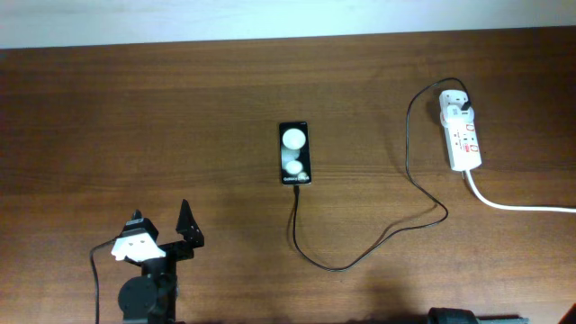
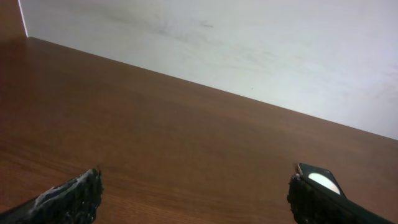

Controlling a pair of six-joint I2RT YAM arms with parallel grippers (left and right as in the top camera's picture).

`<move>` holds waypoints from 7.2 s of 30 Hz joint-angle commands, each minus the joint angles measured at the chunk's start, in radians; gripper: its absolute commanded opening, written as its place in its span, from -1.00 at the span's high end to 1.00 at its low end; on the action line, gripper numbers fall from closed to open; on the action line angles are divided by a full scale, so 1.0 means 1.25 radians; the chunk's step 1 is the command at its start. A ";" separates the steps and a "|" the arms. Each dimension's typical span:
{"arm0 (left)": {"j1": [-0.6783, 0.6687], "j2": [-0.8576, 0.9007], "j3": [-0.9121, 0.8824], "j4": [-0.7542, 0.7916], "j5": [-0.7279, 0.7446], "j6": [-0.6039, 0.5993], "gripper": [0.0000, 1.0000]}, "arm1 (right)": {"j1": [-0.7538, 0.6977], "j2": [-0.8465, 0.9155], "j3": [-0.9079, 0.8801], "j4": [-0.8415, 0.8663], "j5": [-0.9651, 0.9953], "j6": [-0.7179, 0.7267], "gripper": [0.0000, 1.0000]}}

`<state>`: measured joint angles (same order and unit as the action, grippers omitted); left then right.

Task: Plug charger to phone and switch on socket

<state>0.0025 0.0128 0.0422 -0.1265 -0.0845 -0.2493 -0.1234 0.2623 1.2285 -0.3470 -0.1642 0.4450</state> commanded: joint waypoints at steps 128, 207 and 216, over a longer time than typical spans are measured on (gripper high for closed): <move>0.002 -0.005 -0.027 0.041 0.009 0.016 -0.98 | 0.099 -0.206 -0.978 0.215 0.124 -0.347 -0.97; 0.002 -0.005 -0.027 0.041 0.009 0.016 -0.98 | 0.098 -0.205 -0.978 0.215 0.127 -0.347 -0.97; 0.002 -0.005 -0.027 0.041 0.009 0.016 -0.98 | 0.098 -0.205 -0.978 0.215 0.127 -0.347 -0.97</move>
<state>0.0025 0.0116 0.0166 -0.0780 -0.0845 -0.2489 0.0025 0.0154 0.0128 -0.0746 -0.0174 0.0040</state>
